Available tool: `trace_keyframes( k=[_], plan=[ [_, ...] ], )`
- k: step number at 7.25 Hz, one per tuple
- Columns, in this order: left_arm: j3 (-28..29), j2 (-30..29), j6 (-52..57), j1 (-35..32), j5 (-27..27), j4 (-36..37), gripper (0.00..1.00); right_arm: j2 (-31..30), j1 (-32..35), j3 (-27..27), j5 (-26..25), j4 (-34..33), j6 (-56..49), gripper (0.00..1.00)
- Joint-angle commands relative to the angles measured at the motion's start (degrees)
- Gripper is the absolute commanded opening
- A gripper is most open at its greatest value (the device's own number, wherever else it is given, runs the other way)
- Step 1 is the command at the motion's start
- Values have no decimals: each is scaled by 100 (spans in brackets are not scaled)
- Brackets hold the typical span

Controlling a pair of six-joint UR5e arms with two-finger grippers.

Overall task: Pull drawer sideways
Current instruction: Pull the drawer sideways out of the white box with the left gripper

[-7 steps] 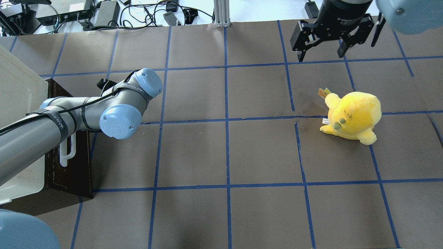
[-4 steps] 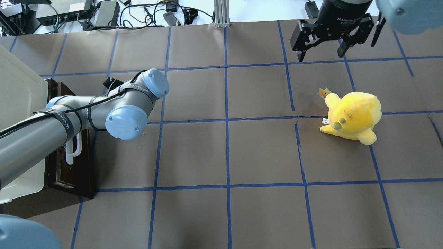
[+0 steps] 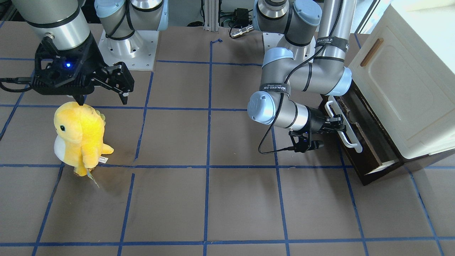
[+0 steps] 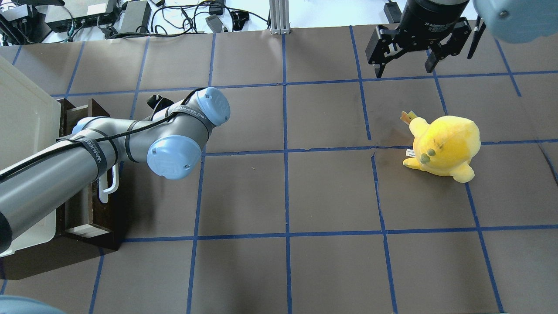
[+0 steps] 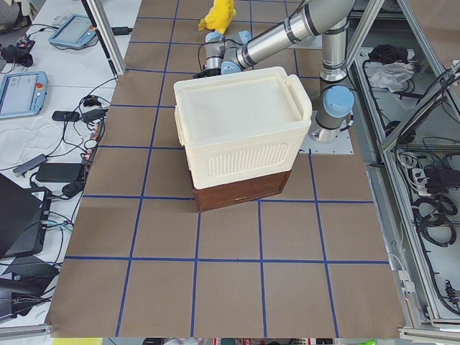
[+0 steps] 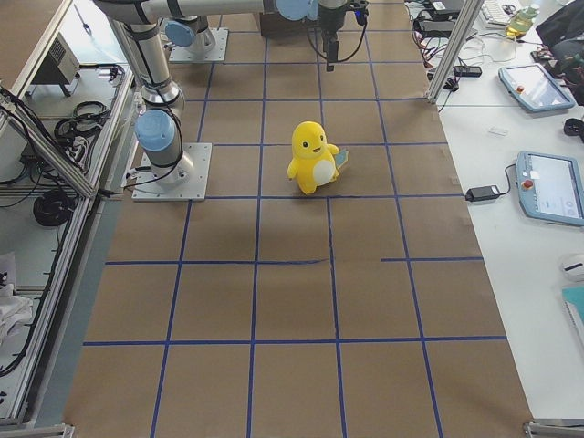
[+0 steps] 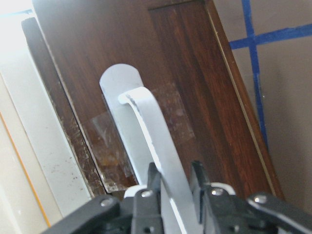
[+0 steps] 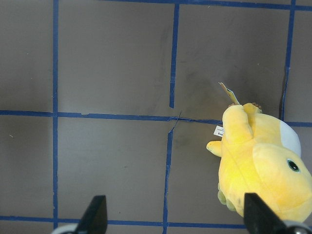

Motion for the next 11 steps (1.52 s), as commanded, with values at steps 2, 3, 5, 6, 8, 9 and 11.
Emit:
trace_keyframes(
  k=[2,3,5,6,8,9,11],
  plan=[
    [40,-49,-1,-42,-150,-17,24,0,0,0,0,0,0,100],
    [49,-67,-1,-51,-150,-26,24,0,0,0,0,0,0,100],
    [49,-14,-1,-69,-150,-35,24,0,0,0,0,0,0,100],
    [49,12,-1,-69,-159,-70,24,0,0,0,0,0,0,100],
    [49,12,-1,-69,-168,-87,24,0,0,0,0,0,0,100],
    [110,4,-1,-156,-255,-88,24,0,0,0,0,0,0,100],
    [286,-49,-1,-288,-291,-253,24,0,0,0,0,0,0,100]
  ],
)
